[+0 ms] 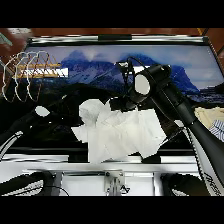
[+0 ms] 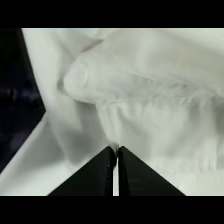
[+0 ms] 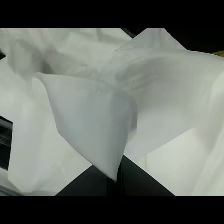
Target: Fold the shirts.
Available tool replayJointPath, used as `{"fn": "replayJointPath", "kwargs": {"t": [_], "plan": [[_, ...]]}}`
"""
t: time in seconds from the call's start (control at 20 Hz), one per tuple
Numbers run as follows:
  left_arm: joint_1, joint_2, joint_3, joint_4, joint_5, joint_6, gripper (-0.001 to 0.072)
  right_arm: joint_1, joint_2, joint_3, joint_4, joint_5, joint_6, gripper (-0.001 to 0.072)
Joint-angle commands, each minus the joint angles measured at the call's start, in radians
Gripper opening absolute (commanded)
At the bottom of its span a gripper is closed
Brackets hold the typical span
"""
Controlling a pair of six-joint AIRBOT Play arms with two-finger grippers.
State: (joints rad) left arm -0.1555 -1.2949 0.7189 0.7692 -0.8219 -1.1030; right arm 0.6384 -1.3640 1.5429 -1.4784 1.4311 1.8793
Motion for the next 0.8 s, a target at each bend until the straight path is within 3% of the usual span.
{"fn": "replayJointPath", "kwargs": {"t": [0.0,0.2,0.45,0.6,0.75], "plan": [[0.001,-0.002,0.013,-0.148,-0.082,0.101,0.0047,0.000,0.000,0.001,-0.011,0.000,0.000,0.0076],[0.032,-0.002,0.085,-0.169,-0.193,0.108,0.0046,0.000,0.000,0.001,-0.038,0.002,0.000,0.0076],[0.173,-0.002,0.232,-0.211,-0.239,0.122,0.0046,0.000,0.000,0.001,-0.121,0.047,0.000,0.0076],[0.259,-0.012,0.243,-0.453,-0.270,0.122,0.0046,0.000,0.000,0.000,-0.128,0.018,0.000,0.0075],[0.261,-0.039,0.243,-0.578,-0.319,0.122,0.0047,0.000,0.000,0.001,-0.127,-0.033,0.000,0.0076]]}}
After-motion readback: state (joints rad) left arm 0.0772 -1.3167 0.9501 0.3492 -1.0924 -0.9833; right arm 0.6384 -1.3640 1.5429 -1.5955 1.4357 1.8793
